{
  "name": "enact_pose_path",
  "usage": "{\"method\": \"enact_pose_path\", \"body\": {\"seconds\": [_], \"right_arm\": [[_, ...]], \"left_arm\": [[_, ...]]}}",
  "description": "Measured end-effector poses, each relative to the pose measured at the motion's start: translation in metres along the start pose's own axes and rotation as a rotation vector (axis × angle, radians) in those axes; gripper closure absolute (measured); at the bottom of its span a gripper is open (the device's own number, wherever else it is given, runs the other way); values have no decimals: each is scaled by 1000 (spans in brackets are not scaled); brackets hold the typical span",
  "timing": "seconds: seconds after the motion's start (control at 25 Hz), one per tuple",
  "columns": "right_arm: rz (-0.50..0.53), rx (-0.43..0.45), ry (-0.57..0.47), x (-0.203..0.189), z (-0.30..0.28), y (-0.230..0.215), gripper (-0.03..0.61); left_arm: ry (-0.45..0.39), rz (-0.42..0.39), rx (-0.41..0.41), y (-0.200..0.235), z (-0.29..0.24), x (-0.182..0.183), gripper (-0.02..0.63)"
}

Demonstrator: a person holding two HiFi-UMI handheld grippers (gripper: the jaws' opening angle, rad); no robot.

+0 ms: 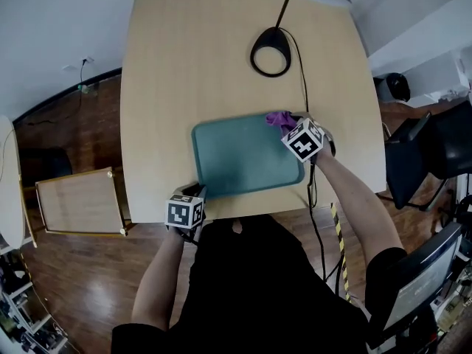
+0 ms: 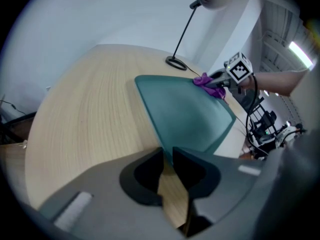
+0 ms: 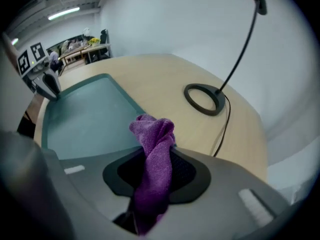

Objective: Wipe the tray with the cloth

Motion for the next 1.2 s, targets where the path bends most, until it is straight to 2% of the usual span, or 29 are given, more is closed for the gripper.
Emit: {"method": "enact_pose_path", "body": {"seconds": [0.08,0.24,0.36,0.52,0.68,0.92,1.08,1.2], "right_arm": [[92,-21,7,12,-4,-4,469],[154,-48,-7,22,-8,1,469],[238,-46,-60,23,-1,17,471],[387,14,-102,10,16,57,470],[494,91,-120,-17,41,102,469],[513,189,-122,-49,71,148,469],[485,210,-121,-52,71,156,471],[509,219,-128,-47,68,153,471]], "left_arm": [[5,3,3,1,0,0,529],[4,12,4,1,1,-2,526],[7,9,11,0,0,-2,526],[3,5,26,1,-1,-2,526],[-9,7,24,1,-4,1,526],[-16,11,20,0,-4,-1,526],[-22,21,20,-1,-5,-2,526],[-26,24,19,-2,-4,-2,526]]}}
Point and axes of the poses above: the fingertips, and each gripper's own axes: z backward along the fingers, y to its left, x out of its top, the point moved 5 cm from there along z, backward along the fingers, and after that the axes turned 8 degrees about -x, right-handed, at the moved point
